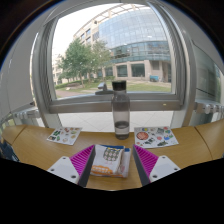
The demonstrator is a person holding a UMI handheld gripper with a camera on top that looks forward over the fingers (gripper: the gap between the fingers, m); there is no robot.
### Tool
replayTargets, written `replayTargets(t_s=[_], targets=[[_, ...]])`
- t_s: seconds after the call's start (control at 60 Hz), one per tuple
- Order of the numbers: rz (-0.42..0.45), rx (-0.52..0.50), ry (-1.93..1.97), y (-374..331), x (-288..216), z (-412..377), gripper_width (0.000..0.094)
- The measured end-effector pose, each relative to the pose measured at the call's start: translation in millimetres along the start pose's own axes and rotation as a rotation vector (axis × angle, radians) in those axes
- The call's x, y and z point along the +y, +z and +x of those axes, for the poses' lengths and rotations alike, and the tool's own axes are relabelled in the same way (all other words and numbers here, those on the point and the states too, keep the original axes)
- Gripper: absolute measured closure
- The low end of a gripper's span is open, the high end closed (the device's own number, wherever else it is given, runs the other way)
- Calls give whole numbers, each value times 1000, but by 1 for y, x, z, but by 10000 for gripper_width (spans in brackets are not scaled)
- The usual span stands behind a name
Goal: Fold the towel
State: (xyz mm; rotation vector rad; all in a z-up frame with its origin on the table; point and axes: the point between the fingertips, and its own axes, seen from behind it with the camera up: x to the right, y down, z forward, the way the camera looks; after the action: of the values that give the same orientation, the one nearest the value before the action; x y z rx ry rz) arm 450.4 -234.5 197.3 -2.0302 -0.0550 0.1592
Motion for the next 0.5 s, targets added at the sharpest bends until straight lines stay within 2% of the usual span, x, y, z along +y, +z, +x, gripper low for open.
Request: replayTargets(t_s=[0.2, 0.5], targets=[[44, 37, 15, -51, 10, -55, 117], [29, 30, 2, -119, 67, -133, 114]])
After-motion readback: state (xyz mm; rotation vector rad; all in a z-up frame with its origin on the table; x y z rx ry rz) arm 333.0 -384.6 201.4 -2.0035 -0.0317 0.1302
